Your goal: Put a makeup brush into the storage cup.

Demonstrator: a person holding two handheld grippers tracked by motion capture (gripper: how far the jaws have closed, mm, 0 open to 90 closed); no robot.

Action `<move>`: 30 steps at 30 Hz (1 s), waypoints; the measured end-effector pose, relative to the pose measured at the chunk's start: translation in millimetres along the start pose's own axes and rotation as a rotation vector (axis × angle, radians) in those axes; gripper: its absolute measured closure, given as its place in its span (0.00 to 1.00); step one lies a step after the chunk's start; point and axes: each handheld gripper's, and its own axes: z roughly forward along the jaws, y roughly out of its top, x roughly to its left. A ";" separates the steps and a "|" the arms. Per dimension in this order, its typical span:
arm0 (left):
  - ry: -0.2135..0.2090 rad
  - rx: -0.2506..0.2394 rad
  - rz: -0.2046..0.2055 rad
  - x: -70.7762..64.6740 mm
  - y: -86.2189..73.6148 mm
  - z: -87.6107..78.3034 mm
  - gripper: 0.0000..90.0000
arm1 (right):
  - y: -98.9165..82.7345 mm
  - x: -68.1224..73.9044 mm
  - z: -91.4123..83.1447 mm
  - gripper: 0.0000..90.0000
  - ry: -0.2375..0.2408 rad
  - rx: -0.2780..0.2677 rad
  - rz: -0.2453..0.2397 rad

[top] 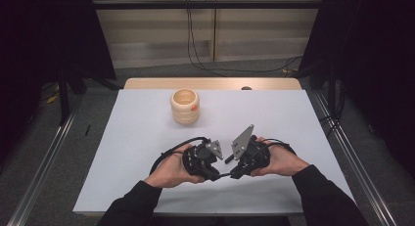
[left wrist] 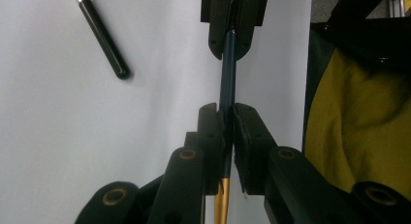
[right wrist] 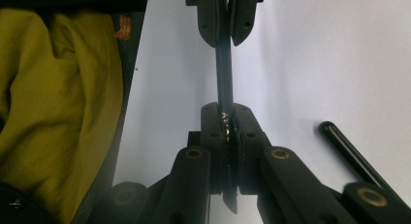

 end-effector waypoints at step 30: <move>0.082 -0.183 -0.088 11.9 -9.6 -16.0 0.05 | -9.4 -2.1 -10.6 0.95 -0.045 -0.049 0.072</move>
